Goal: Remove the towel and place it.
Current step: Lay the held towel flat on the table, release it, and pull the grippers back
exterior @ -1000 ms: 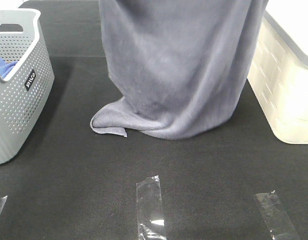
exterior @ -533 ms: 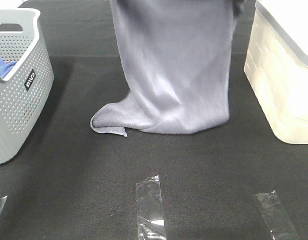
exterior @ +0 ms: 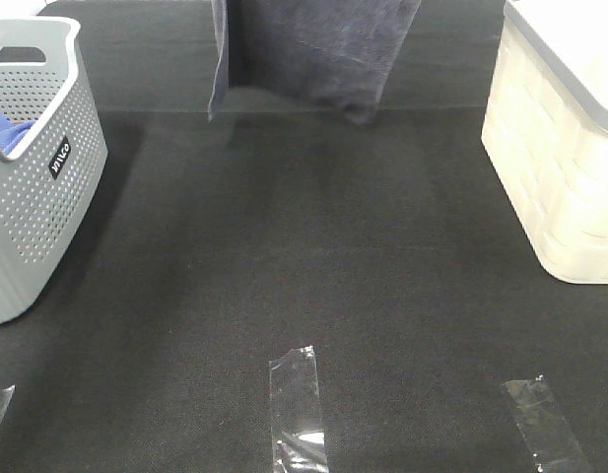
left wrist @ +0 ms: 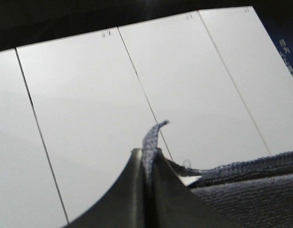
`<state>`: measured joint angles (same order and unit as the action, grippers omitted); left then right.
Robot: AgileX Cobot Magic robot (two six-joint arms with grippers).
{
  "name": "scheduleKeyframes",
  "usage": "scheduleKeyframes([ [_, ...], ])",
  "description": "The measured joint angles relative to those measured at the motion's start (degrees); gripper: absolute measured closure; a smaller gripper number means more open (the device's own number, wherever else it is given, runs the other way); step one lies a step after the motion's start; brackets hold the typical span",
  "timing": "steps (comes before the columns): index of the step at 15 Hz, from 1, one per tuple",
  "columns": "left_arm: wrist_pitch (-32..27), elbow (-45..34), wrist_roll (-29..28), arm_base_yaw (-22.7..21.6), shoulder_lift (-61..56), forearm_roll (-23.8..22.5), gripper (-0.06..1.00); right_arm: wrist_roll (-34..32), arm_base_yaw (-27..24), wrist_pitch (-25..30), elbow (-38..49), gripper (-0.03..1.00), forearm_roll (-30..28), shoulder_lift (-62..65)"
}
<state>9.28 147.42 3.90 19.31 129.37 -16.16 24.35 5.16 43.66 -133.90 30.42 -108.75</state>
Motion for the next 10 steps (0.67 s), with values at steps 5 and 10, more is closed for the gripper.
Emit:
scheduleKeyframes([
  [5,-40.74,-0.17,0.0,2.58,0.29,4.58,0.94,-5.1,0.0,19.37,1.95,0.97,-6.88,-1.2],
  [10,-73.74,-0.17,0.0,2.98,0.29,14.9,0.94,-12.89,0.0,26.24,9.8,0.97,-8.82,-1.32],
])
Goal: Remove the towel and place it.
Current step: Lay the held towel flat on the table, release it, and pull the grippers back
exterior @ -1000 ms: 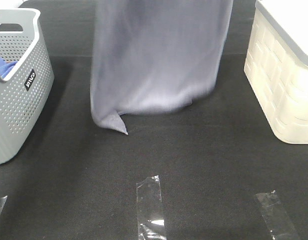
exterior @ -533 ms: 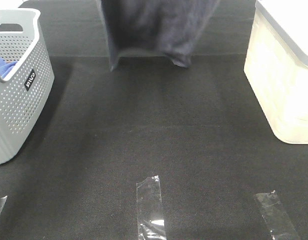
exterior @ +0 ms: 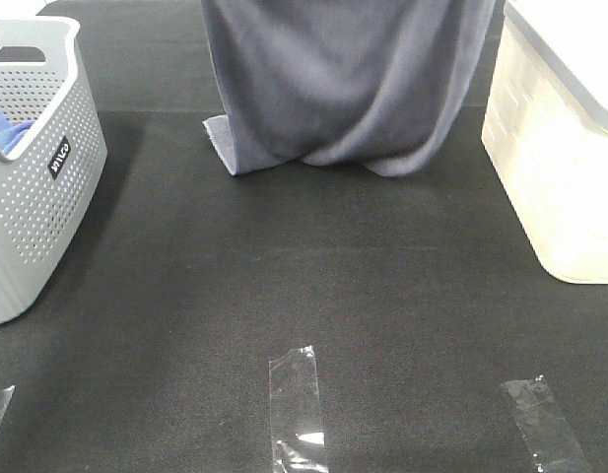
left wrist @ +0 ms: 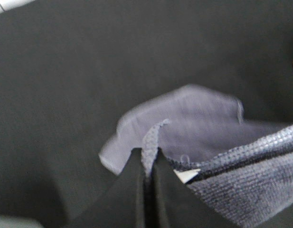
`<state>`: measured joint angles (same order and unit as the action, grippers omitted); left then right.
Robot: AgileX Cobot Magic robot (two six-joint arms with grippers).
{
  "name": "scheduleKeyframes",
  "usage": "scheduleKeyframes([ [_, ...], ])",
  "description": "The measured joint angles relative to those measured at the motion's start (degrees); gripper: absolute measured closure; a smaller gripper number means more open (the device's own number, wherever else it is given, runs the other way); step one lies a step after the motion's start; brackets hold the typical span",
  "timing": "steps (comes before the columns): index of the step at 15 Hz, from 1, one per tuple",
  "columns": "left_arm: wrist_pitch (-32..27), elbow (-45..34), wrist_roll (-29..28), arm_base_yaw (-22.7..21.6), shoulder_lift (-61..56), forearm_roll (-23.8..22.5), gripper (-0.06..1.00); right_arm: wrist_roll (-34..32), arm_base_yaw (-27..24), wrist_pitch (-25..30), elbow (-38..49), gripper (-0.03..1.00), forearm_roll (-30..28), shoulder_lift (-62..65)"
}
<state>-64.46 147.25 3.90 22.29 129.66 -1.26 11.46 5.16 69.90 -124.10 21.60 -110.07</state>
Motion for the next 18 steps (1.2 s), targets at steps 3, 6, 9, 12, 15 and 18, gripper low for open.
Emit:
scheduleKeyframes([
  [3,-3.27,-2.35,-1.43,0.0,-0.34,1.78,0.94,-1.03,0.0,0.11,11.92,0.97,-0.4,3.27],
  [6,-3.27,-14.32,-2.75,0.74,-3.95,3.72,0.94,-1.09,-0.17,-0.06,23.66,0.97,-0.4,8.19],
  [9,-3.15,-31.63,-3.09,2.64,-10.71,4.7,0.94,-1.09,-0.17,-0.11,34.61,0.97,0.8,12.83],
  [12,-2.52,-45.72,-5.04,4.35,-16.84,6.02,0.94,-1.09,-0.17,-0.17,45.89,0.97,1.95,17.07],
  [15,-1.83,-57.47,-7.28,6.7,-22.35,7.1,0.94,-1.09,-0.17,-0.17,56.21,0.97,3.04,21.26],
  [18,-0.4,-68.64,-9.74,8.08,-26.53,9.45,0.94,-1.2,-0.17,-0.17,65.66,0.97,4.81,26.3],
])
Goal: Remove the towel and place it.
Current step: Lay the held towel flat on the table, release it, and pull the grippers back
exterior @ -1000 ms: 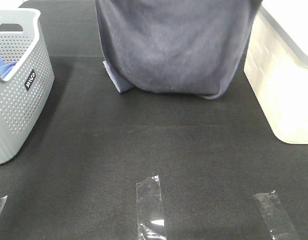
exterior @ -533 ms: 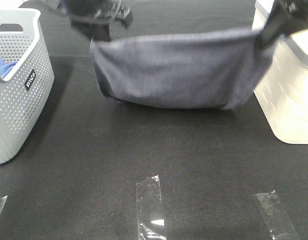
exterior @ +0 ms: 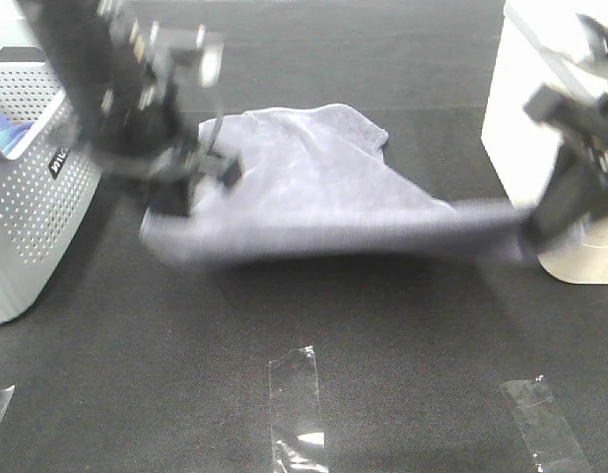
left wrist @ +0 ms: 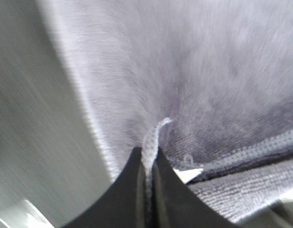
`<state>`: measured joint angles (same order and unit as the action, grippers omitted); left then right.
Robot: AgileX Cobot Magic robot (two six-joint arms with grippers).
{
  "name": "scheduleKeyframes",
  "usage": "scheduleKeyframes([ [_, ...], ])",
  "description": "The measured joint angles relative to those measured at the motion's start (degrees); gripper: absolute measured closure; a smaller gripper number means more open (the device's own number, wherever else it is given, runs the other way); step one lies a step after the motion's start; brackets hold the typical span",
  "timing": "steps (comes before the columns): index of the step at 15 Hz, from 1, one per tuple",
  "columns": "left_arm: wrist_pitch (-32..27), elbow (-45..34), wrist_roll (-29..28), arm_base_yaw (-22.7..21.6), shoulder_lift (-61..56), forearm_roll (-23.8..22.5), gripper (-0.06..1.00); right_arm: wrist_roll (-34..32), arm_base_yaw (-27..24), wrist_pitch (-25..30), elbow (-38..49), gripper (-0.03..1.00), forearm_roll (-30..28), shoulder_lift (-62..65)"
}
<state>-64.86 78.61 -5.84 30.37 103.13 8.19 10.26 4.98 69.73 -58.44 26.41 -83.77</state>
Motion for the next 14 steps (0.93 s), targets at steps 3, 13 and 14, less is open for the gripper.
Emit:
scheduleKeyframes([
  [3,1.26,-9.85,-1.09,0.11,-3.67,4.18,0.94,-0.11,0.17,0.17,6.82,0.97,1.89,4.41],
  [13,2.58,-31.17,-1.32,-0.11,-16.9,17.7,0.94,-3.21,0.17,0.52,21.49,0.97,3.5,17.36],
  [14,2.46,-33.12,-1.38,-0.23,-17.48,17.19,0.94,-3.32,0.11,0.52,23.03,0.97,2.46,17.53],
])
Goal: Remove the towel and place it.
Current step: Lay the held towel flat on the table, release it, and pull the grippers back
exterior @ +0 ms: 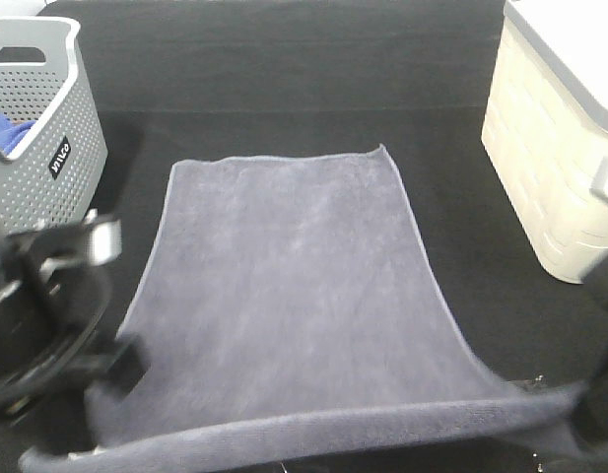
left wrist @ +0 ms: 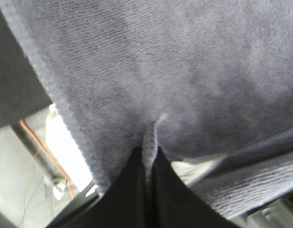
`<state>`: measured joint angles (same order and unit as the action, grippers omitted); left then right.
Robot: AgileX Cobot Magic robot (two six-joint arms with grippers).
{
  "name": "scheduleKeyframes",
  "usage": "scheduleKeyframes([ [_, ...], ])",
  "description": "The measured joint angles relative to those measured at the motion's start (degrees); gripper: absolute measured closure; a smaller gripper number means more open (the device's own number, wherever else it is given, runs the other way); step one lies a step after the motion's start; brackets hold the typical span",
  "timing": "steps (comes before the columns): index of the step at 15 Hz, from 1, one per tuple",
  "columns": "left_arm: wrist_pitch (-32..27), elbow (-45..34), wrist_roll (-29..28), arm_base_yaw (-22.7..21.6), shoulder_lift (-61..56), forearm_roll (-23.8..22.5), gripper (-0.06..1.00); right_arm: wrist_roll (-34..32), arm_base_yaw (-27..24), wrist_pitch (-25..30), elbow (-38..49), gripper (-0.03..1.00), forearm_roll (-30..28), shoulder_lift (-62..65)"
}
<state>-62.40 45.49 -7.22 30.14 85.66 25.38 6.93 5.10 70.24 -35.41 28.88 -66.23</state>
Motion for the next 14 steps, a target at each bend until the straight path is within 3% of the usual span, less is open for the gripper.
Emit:
scheduleKeyframes([
  [3,2.12,-4.24,0.0,1.38,-0.06,1.78,0.94,0.0,-0.06,0.0,3.67,0.97,0.17,0.0],
  [7,5.33,-4.81,0.0,4.3,-0.06,0.8,0.93,-0.06,-0.29,0.0,3.84,0.96,-1.32,0.0],
  [8,3.55,-5.44,0.06,4.35,-0.06,-4.93,0.82,-0.23,-0.57,-0.23,3.84,0.85,-5.79,0.0],
  [11,2.41,-5.96,0.23,4.35,-0.06,-9.05,0.46,-1.09,-0.86,-0.46,3.84,0.42,-9.4,0.0],
  [13,2.41,-5.9,0.29,4.35,-0.06,-9.17,0.37,-1.15,-0.97,-0.46,3.84,0.28,-9.63,0.0],
  [14,2.23,-5.44,0.29,4.35,-0.06,-9.22,0.36,-1.15,-0.97,-0.46,3.84,0.27,-9.63,0.0],
])
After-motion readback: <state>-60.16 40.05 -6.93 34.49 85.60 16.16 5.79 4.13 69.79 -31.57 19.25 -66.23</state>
